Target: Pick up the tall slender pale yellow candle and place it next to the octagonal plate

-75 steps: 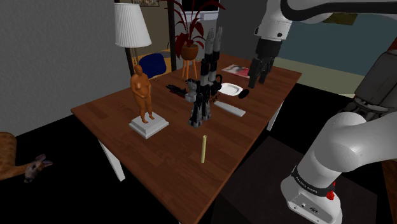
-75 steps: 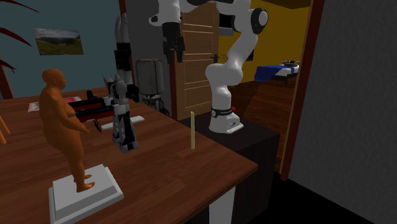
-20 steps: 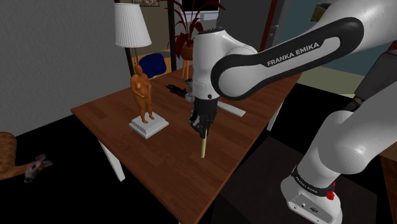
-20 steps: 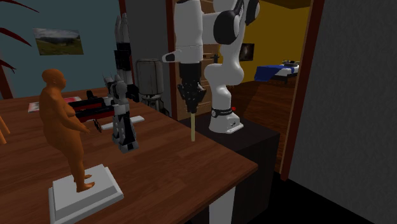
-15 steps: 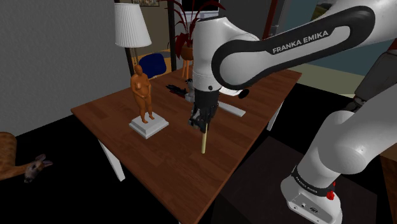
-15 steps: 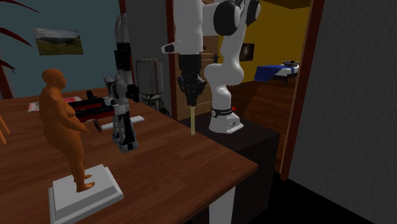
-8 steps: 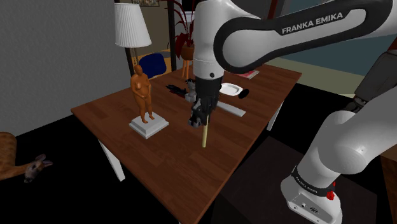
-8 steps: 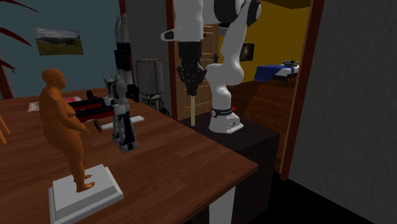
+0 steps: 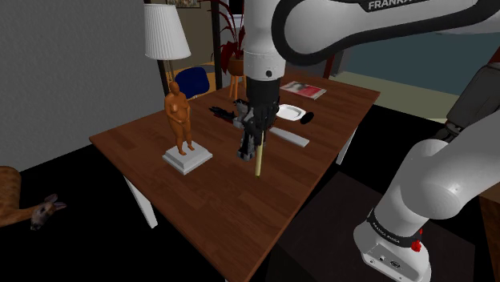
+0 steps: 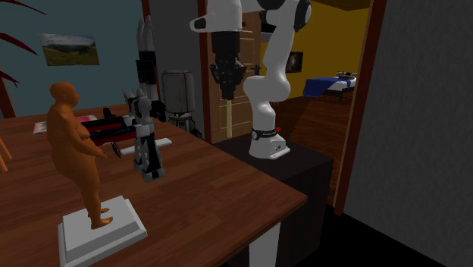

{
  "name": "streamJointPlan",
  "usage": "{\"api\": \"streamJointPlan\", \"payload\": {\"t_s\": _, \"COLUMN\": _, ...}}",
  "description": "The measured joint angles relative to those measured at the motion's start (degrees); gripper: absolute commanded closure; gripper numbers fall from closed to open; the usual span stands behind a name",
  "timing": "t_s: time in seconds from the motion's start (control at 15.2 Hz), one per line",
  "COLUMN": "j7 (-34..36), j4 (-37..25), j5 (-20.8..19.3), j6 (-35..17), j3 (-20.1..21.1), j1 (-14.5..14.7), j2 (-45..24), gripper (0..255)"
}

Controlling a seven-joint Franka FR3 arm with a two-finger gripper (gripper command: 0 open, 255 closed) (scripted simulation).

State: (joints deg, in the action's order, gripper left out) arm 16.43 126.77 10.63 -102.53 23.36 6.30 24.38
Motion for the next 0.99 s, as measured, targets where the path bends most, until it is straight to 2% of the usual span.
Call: {"api": "streamJointPlan", "payload": {"t_s": 0.99, "j7": 0.65, "j4": -12.2, "j5": -1.05, "j6": 11.28, "j3": -1.09, "j1": -0.6, "j2": -0.96, "gripper": 255}}
